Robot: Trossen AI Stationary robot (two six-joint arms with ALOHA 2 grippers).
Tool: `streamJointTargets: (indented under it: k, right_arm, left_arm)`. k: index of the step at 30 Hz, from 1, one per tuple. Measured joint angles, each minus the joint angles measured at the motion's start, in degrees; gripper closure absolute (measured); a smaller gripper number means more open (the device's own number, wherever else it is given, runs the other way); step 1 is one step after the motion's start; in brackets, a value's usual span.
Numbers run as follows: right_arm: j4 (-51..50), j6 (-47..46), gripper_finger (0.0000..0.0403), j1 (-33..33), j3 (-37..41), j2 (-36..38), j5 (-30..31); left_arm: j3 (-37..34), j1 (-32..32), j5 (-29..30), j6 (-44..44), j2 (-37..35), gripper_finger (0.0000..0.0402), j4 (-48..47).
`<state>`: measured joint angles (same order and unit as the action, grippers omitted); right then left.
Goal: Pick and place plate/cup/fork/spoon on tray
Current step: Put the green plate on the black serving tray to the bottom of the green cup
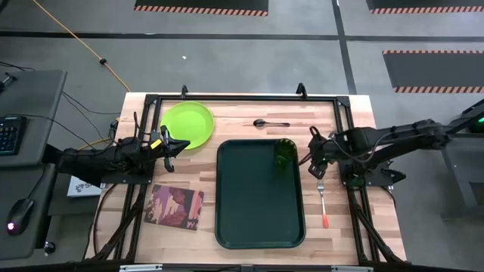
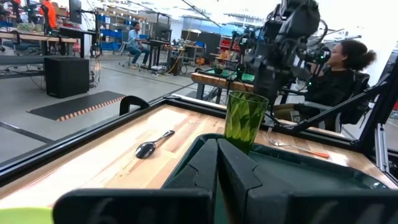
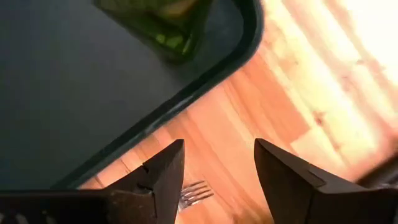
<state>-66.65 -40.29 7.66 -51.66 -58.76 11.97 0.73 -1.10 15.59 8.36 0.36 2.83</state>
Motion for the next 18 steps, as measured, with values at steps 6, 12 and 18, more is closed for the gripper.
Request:
streamJointTargets:
  k: [6, 12, 18]
  right_arm:
    - [3.1, 1.8, 0.0217, 0.0, 1.8, 2.1, 2.0]
    - [12.2, 7.0, 0.0217, 0.0, 0.3, 6.2, 14.7]
    - [23.1, 19.0, 0.0217, 0.0, 0.4, 8.1, 27.3]
  left_arm:
    - [0.0, 0.0, 0.0, 0.0, 0.0, 0.0398, 0.0]
    - [0.0, 0.0, 0.0, 0.0, 0.0, 0.0398, 0.0]
    - [0.0, 0.0, 0.0, 0.0, 0.0, 0.0398, 0.0]
